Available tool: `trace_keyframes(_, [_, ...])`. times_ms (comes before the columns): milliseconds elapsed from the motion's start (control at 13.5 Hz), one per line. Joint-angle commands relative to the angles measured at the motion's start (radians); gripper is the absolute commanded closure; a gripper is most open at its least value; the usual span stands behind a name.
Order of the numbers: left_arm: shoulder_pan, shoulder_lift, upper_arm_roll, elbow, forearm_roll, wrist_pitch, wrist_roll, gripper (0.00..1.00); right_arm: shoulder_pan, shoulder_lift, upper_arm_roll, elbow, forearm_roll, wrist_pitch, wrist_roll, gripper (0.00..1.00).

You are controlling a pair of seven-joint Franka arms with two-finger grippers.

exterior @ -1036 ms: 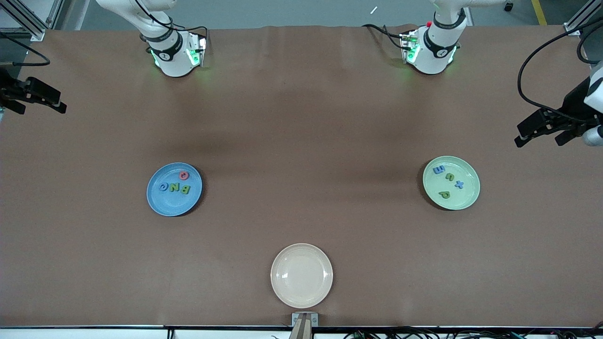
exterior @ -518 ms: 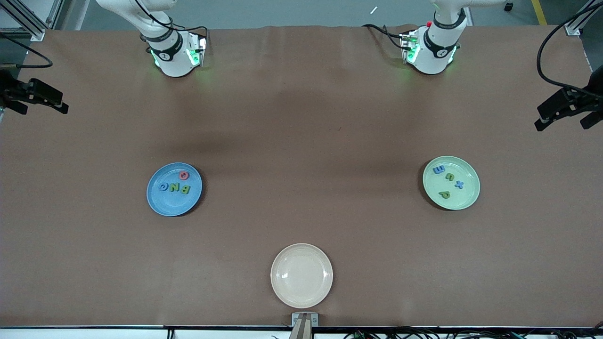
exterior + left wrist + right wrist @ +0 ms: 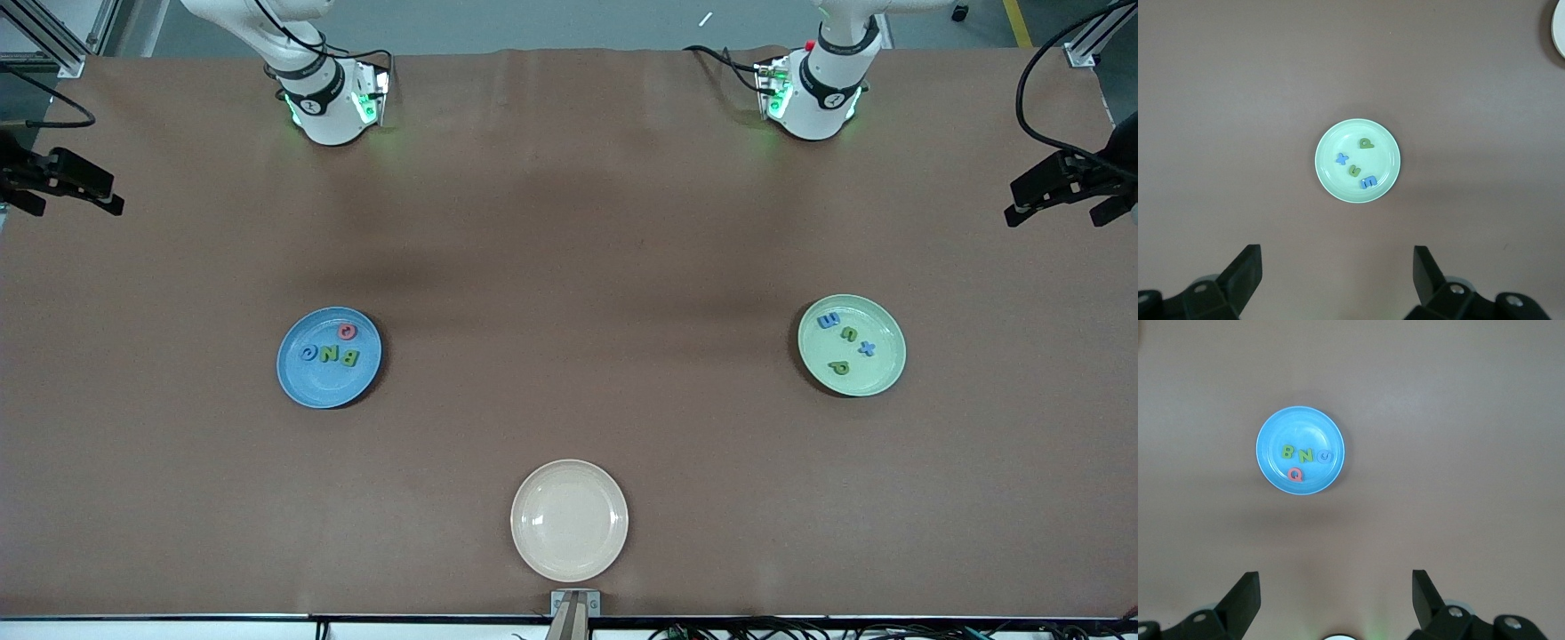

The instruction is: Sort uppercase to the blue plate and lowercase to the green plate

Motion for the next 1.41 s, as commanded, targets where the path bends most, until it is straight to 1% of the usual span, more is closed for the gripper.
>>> trace_keyframes(0, [0.005,0.004,-0.005,0.009,0.011,-0.015,0.015,0.0,-0.007,0.015,0.002,0.041,0.003,-0.006,0.004,0.0])
trace_keyframes(666, [0.009,0.007,-0.003,0.012,0.003,0.022,0.007,0.0,-0.002,0.015,0.002,0.029,0.002,-0.02,-0.004,0.0])
trace_keyframes(1332, [0.009,0.004,-0.005,0.012,-0.008,0.02,0.007,0.0,-0.004,0.015,0.003,0.027,0.003,-0.02,-0.003,0.0])
